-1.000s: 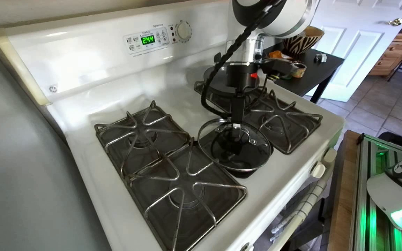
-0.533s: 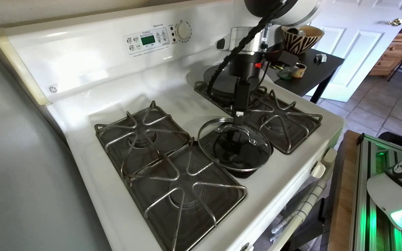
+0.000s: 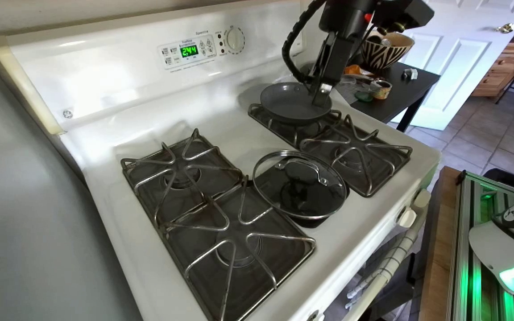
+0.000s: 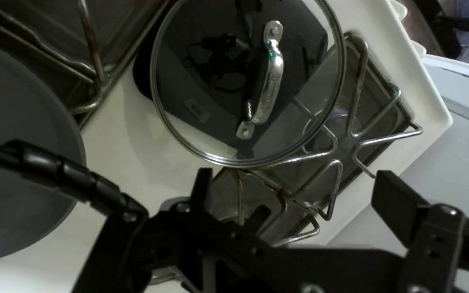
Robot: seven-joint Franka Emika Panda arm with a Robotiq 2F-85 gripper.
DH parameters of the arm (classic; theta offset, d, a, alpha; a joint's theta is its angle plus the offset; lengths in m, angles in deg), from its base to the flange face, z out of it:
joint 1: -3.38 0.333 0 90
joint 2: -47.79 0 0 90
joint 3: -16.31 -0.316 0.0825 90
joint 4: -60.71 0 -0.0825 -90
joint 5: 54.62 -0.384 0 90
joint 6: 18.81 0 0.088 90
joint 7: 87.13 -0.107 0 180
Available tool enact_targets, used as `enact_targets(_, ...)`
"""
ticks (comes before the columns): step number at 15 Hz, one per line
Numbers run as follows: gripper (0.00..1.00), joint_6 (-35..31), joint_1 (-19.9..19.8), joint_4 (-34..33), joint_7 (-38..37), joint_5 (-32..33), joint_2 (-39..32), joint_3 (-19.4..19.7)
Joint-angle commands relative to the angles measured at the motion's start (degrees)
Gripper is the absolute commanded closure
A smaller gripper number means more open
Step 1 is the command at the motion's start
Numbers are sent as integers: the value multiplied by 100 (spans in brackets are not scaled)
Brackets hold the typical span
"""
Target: Remove the glass lid from the pan and put it on the black potholder
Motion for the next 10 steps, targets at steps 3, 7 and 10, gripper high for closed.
enact_targets(3,0,-140,227,213,-60,98,498,258)
enact_targets(7,0,-187,266,393,-73,159,774,301)
enact_targets(10,0,-190,267,412,-73,160,775,302)
